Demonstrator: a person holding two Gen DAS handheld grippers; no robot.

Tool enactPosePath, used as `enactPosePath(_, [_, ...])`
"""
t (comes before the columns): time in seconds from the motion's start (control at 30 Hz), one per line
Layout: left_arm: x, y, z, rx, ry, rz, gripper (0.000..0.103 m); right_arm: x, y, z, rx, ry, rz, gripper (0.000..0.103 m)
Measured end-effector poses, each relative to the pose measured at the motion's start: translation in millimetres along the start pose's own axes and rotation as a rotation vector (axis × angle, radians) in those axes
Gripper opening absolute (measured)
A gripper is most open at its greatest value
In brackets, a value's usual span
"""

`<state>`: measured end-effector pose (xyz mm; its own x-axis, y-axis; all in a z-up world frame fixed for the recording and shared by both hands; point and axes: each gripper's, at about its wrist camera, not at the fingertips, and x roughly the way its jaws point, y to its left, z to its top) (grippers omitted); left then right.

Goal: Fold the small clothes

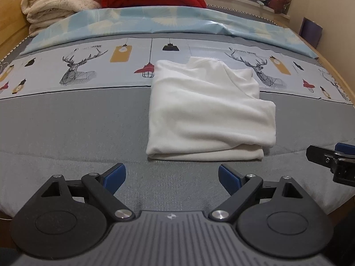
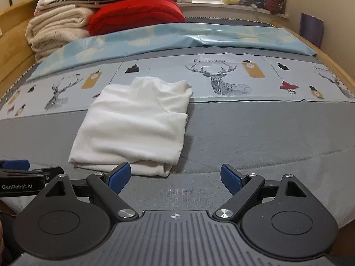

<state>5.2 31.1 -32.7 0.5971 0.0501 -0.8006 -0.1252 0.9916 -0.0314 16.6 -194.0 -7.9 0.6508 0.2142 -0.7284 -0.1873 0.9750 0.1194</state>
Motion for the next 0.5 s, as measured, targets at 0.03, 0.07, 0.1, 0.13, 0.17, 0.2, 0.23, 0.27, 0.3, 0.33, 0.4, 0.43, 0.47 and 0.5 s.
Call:
enactPosePath(0.03, [0.3,-0.2,0.0,0.001,0.001,-0.003,0.093,0.4,0.1,0.1,0.001,0.002,0.001,0.089])
enactPosePath(0.07, [0.4,-0.8,0.0,0.004,0.000,-0.004,0.093,0.4,-0.3,0.2,0.003,0.003,0.003,0.089])
enactPosePath(0.1, [0.4,-1.2,0.0,0.006,-0.001,-0.004,0.093,0.4,-0.8,0.6,0.005,0.004,0.005,0.089])
enactPosePath(0.13, [0.3,-1.8,-0.2,0.007,-0.002,-0.004,0.093,0.5,-1.2,0.8,0.007,0.005,0.006,0.089])
enactPosePath(0.17, [0.3,-1.9,-0.4,0.008,-0.002,-0.005,0.093,0.5,-1.8,0.7,0.008,0.006,0.007,0.089])
enactPosePath(0.2, [0.4,-2.6,-0.4,0.008,-0.002,-0.007,0.093,0.5,-2.8,0.6,0.007,0.007,0.010,0.089])
enactPosePath(0.23, [0.5,-3.2,-0.6,0.008,-0.001,-0.007,0.093,0.8,-3.3,0.6,0.007,0.009,0.011,0.089])
enactPosePath(0.27, [0.5,-3.5,-0.5,0.009,-0.002,-0.007,0.093,1.2,-3.6,0.6,0.006,0.011,0.011,0.089])
enactPosePath(0.3, [0.5,-3.6,-0.4,0.009,-0.001,-0.008,0.093,1.3,-3.4,0.5,0.005,0.013,0.011,0.089])
enactPosePath(0.33, [0.5,-3.6,-0.4,0.008,-0.001,-0.007,0.093,1.3,-3.5,0.5,0.005,0.014,0.012,0.089])
enactPosePath(0.4, [0.6,-3.7,-0.6,0.006,0.001,-0.008,0.094,0.5,-3.8,0.6,0.007,0.013,0.015,0.089])
enactPosePath(0.43, [0.6,-3.6,-0.5,0.006,0.002,-0.009,0.094,-0.1,-3.7,0.5,0.009,0.012,0.017,0.089])
enactPosePath(0.47, [0.6,-3.6,-0.5,0.005,0.003,-0.010,0.094,-0.5,-3.6,0.3,0.009,0.012,0.018,0.089])
enactPosePath(0.5, [0.6,-3.7,-0.5,0.005,0.003,-0.010,0.094,-0.9,-3.5,0.1,0.010,0.012,0.020,0.089])
